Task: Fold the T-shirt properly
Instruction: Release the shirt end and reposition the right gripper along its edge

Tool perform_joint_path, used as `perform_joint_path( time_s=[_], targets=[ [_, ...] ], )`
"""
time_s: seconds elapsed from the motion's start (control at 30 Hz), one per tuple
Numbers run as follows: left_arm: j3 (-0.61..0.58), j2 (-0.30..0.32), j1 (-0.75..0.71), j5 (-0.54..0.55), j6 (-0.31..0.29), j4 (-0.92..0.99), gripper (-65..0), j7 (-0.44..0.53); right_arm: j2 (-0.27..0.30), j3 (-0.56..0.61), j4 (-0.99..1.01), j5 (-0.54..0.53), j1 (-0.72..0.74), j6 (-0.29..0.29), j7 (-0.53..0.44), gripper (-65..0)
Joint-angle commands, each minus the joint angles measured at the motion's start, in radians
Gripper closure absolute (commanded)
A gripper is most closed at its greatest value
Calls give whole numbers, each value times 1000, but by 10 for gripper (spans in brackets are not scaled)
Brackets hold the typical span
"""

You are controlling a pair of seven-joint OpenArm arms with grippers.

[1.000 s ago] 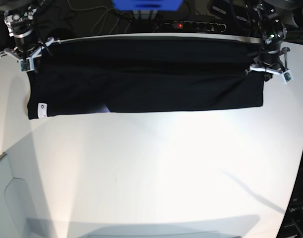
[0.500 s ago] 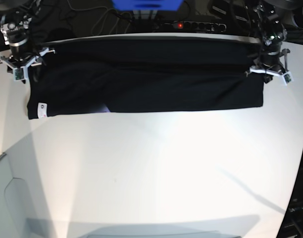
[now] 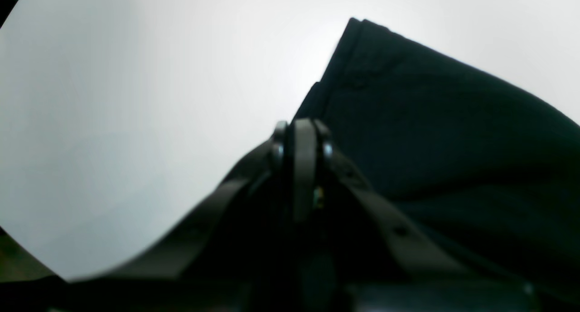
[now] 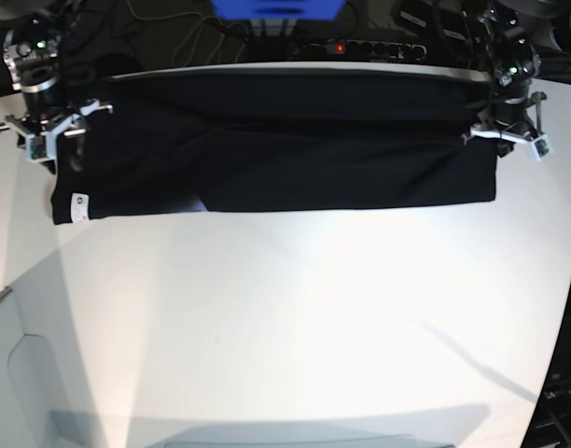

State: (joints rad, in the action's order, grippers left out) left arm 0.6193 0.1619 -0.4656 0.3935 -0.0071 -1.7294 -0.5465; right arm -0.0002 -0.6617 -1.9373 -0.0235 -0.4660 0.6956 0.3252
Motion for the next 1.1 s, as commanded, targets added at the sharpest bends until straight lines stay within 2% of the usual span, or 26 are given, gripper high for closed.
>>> perform_joint_path(
  time_s=[0.0, 0.07, 0.17, 0.3, 0.6, 0.73, 1.07],
  targets=[
    [4, 11, -2, -1, 0, -16, 0, 22, 12, 21, -15, -13, -24, 3, -19, -271],
    [4, 11, -2, -1, 0, -16, 0, 22, 15, 87, -15, -13, -55, 3, -19, -271],
    [4, 11, -2, -1, 0, -16, 0, 22, 15, 125, -12, -11, -67, 3, -19, -271],
    [4, 11, -2, -1, 0, -16, 0, 22, 16, 128, 26, -11, -64, 3, -19, -271],
    [6, -12, 0, -1, 0, -7, 0, 22, 79, 96, 40, -11, -73, 3, -19, -270],
    [4, -18, 0, -1, 0, -2, 0, 22, 79, 107, 40, -13, -92, 3, -19, -271],
    [6, -17, 0, -1, 0, -2, 0, 22, 78, 247, 51, -13, -101, 3, -19, -271]
  ],
)
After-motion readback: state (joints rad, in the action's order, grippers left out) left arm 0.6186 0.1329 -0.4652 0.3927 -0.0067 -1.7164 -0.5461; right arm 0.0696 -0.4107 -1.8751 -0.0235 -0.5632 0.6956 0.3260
